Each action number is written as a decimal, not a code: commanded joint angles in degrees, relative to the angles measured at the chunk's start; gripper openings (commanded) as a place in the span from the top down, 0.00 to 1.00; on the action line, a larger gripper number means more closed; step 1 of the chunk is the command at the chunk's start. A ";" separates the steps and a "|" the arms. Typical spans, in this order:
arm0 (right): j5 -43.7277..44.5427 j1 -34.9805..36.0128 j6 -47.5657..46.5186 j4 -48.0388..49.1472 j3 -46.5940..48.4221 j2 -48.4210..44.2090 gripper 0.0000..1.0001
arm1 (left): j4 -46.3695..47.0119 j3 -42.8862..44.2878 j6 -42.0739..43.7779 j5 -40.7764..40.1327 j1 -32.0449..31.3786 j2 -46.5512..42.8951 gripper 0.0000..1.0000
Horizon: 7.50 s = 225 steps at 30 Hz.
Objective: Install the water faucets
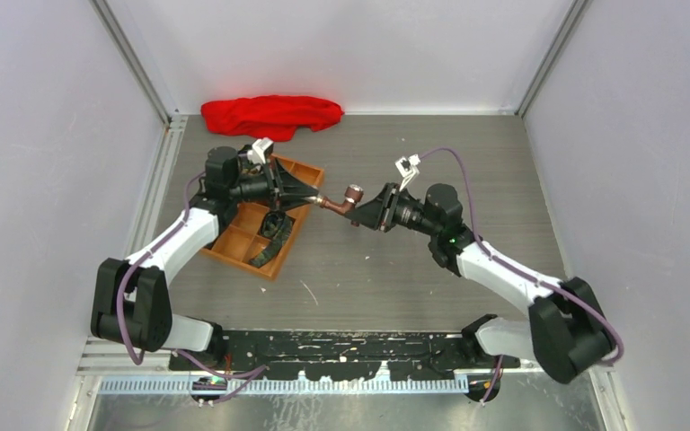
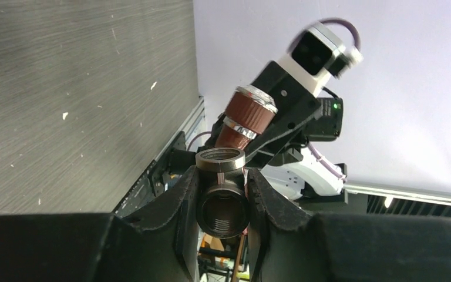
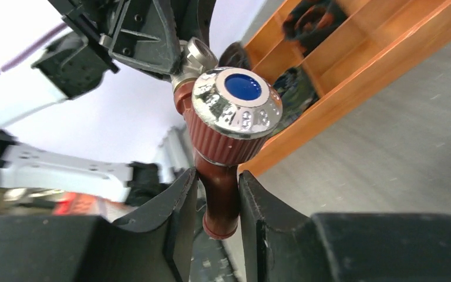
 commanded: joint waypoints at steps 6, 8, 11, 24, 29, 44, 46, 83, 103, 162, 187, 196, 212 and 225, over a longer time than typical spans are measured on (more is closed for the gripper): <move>-15.79 -3.88 47.43 45.69 -2.95 14.75 0.29 | 3.61 0.64 1.61 2.02 -0.49 -3.29 1.00; -15.11 -4.00 42.20 38.26 -3.06 12.42 0.19 | 3.70 0.53 1.22 1.22 -0.45 -3.40 1.00; -12.87 -4.10 32.27 21.75 -2.10 7.12 0.10 | 3.71 0.24 0.37 -0.13 -0.44 -3.76 1.00; -15.77 -4.06 42.20 35.17 0.36 5.32 0.02 | 1.43 -0.99 2.60 -5.21 -0.48 -4.75 1.00; -14.80 -4.13 38.86 33.99 3.69 3.93 0.02 | -4.36 0.48 6.62 -4.89 -0.52 -4.64 1.00; -4.14 -3.82 -15.18 -34.38 18.09 -5.93 0.04 | -4.74 2.68 5.44 -5.23 -0.45 -4.46 1.00; -0.70 -2.39 -21.07 -36.14 18.23 -7.69 0.04 | -5.26 3.03 5.80 -5.18 -0.47 -4.28 1.00; 25.41 21.38 -42.87 -24.38 13.04 -3.40 0.99 | -9.73 3.53 6.51 -4.73 -0.55 -6.26 1.00; -24.75 -3.41 44.68 37.26 2.86 11.21 0.52 | -2.56 0.14 3.69 -5.44 -0.54 -6.32 1.00; 86.02 46.66 -115.79 37.27 -2.93 16.28 0.39 | -17.61 7.28 5.93 -6.43 -0.46 -5.13 1.00; 53.59 34.12 -55.33 -9.11 8.01 -7.11 0.71 | -16.35 6.10 7.64 -3.24 -0.43 -4.40 1.00; 48.59 32.52 -54.66 -9.98 8.92 -7.16 0.44 | -17.43 6.21 8.63 -2.92 -0.48 -4.46 1.00; 38.78 22.81 -46.02 -6.36 9.09 -2.56 0.37 | -17.48 6.91 8.91 -2.00 -0.44 -5.14 1.00; 17.14 13.05 -24.43 -4.02 9.16 -2.85 0.69 | -18.33 7.17 10.85 -0.60 -0.49 -4.95 1.00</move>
